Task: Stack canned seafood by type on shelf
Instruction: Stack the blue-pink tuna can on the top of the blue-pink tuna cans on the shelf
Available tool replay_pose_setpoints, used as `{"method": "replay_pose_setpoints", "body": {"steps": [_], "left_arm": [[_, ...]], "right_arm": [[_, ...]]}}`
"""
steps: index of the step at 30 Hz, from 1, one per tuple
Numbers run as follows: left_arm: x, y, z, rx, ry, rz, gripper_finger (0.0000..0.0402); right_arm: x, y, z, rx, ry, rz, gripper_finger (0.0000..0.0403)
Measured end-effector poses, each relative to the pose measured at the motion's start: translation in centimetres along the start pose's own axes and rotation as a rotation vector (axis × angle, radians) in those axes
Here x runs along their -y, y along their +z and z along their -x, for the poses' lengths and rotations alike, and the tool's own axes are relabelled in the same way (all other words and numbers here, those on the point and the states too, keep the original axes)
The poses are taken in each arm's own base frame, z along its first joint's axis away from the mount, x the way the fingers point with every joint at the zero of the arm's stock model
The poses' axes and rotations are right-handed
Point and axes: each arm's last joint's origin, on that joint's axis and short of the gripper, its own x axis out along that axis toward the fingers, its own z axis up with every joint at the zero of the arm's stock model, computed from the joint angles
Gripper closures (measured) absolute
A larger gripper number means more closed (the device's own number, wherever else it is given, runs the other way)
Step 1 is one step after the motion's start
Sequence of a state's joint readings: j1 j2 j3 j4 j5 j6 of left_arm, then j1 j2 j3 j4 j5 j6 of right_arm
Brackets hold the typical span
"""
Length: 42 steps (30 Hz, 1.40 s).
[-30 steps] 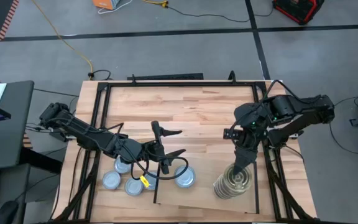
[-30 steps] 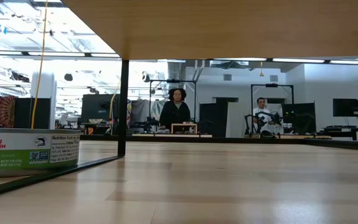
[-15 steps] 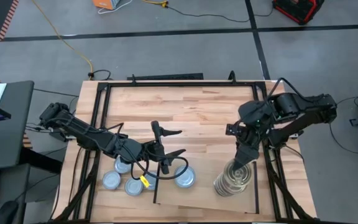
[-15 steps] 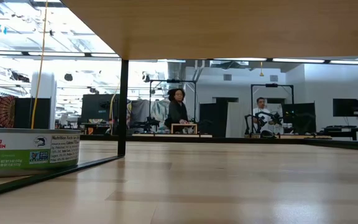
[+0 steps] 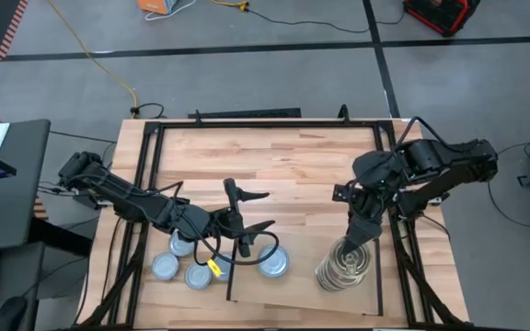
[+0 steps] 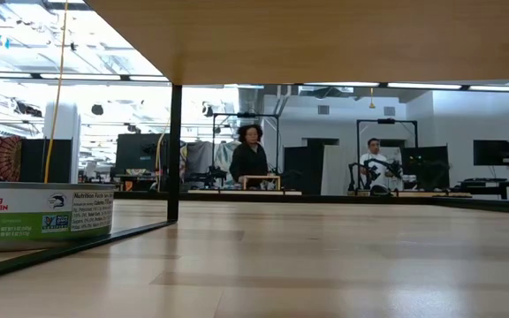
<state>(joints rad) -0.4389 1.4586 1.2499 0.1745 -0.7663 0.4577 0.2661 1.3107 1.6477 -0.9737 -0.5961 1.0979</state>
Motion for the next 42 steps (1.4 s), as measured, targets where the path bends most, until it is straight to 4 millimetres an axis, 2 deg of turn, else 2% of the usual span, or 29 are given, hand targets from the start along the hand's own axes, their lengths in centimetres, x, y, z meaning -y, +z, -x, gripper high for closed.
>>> {"method": "replay_pose_setpoints", "body": {"steps": [6,14,23,28,42], "left_arm": [[0.1,0.1,0.0,0.026,-0.050,0.019,0.0102],[0.1,0.2,0.0,0.038,-0.046,0.031,0.0102],[0.1,0.2,0.0,0.039,-0.047,0.031,0.0102],[0.1,0.2,0.0,0.038,-0.047,0.030,0.0102],[0.0,0.3,0.0,0.042,-0.046,0.026,0.0102]], "right_arm": [[-0.7,-0.1,0.5,0.049,0.010,-0.023,0.0153],[-0.9,-0.6,0.0,0.007,0.011,-0.048,0.0153],[-1.1,-0.7,0.3,0.000,0.030,-0.097,0.0154],[-1.9,-1.0,0.6,0.005,0.052,-0.089,0.0154],[-1.5,-1.1,-0.2,-0.008,-0.003,-0.115,0.0154]]}}
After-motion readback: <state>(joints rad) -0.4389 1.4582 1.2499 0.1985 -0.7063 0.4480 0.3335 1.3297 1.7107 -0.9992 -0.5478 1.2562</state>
